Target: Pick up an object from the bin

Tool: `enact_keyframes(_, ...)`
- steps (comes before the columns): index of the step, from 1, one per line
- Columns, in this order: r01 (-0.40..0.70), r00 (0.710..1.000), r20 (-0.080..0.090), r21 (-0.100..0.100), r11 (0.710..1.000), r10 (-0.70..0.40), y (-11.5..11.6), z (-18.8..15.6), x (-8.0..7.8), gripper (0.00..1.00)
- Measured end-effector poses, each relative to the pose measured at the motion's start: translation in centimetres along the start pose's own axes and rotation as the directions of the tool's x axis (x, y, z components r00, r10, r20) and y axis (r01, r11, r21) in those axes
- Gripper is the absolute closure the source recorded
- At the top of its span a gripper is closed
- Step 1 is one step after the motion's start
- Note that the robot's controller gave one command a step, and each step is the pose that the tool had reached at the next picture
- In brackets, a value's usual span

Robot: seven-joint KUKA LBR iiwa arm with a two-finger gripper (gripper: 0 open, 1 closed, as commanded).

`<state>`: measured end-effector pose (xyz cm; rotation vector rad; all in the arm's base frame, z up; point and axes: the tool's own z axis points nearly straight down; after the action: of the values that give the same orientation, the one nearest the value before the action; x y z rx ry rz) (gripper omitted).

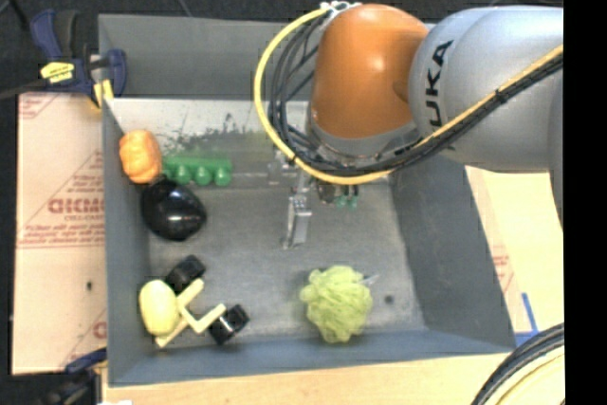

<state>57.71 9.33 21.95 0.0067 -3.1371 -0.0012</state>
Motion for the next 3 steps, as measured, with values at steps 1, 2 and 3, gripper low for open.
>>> enact_keyframes(1,-0.002,1.000,0.008,-0.001,1.000,0.002,0.0,-0.5,-0.1,0.00)
enact_keyframes(2,0.024,1.000,0.014,0.000,1.000,-0.024,-1.5,3.6,1.6,0.00)
enact_keyframes(3,0.161,0.987,0.011,0.001,0.987,-0.161,-5.2,8.6,2.6,0.00)
